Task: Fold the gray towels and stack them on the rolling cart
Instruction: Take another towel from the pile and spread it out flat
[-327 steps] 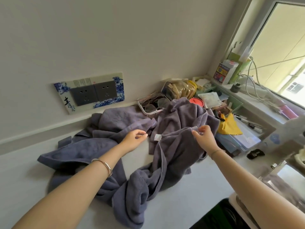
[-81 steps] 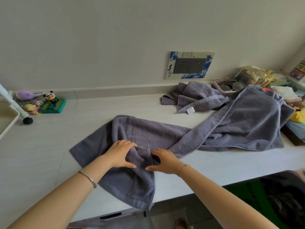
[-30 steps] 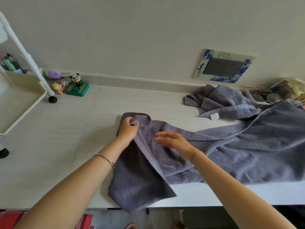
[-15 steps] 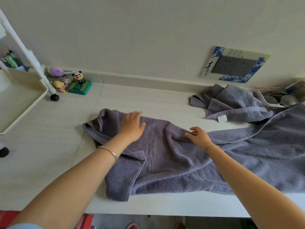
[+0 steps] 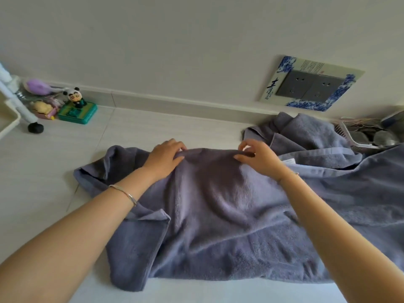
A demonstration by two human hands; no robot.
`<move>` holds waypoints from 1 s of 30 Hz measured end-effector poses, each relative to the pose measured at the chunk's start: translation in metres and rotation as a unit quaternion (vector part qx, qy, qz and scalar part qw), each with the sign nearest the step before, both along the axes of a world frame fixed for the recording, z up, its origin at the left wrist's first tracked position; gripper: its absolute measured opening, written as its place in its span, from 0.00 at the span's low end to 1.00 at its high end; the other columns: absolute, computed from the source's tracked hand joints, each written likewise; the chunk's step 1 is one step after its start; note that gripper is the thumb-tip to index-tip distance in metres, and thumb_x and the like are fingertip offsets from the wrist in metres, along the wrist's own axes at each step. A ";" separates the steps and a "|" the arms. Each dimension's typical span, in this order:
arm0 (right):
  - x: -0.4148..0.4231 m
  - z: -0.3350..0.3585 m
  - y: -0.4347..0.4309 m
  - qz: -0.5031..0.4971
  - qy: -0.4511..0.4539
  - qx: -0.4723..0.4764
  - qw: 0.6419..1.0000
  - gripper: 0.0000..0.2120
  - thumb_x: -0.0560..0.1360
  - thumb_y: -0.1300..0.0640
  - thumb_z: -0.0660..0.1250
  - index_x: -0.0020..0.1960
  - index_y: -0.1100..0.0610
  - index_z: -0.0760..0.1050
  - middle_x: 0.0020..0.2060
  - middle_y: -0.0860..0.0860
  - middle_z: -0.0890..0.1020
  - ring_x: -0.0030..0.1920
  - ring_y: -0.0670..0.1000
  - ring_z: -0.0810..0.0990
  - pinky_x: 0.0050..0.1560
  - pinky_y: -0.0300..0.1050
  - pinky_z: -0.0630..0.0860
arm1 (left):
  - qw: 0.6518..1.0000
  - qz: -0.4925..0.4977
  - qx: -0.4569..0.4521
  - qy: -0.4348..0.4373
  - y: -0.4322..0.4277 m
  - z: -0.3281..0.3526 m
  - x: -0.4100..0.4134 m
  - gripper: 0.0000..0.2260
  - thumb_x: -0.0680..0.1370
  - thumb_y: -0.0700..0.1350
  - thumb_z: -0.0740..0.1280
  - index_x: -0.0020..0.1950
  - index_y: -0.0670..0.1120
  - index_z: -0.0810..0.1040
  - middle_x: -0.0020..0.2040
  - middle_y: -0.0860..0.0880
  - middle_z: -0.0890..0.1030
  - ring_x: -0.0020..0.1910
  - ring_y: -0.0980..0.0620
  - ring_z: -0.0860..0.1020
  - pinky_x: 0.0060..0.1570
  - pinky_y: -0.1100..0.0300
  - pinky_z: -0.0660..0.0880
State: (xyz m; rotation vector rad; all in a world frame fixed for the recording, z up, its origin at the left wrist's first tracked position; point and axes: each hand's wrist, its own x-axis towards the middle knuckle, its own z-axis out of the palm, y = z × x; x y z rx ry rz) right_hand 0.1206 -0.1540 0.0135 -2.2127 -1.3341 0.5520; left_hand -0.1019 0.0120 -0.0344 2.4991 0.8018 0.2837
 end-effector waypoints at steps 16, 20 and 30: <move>-0.123 -0.111 0.057 0.025 -0.119 -0.089 0.989 0.24 0.82 0.45 0.49 0.77 0.48 0.53 0.77 0.48 0.51 0.77 0.52 0.44 0.75 0.54 0.39 | 0.947 0.066 -0.034 0.311 0.003 -0.020 -0.099 0.38 0.77 0.55 0.63 0.78 0.51 0.42 0.78 0.47 0.47 0.76 0.45 0.46 0.74 0.47 0.44; -0.133 -0.104 0.070 -0.049 -0.081 -0.092 0.991 0.23 0.82 0.47 0.50 0.75 0.50 0.57 0.77 0.49 0.54 0.77 0.52 0.45 0.74 0.56 0.38 | 0.937 0.013 -0.058 0.346 0.017 -0.001 -0.150 0.44 0.69 0.51 0.72 0.77 0.55 0.48 0.77 0.52 0.51 0.77 0.50 0.44 0.74 0.44 0.40; -0.238 -0.089 0.106 0.128 -0.043 0.013 0.991 0.18 0.81 0.49 0.57 0.69 0.53 0.69 0.71 0.51 0.67 0.73 0.55 0.60 0.73 0.50 0.54 | 0.900 0.205 0.082 0.376 0.027 0.010 -0.222 0.15 0.81 0.45 0.53 0.64 0.45 0.71 0.68 0.45 0.70 0.72 0.44 0.60 0.70 0.49 0.54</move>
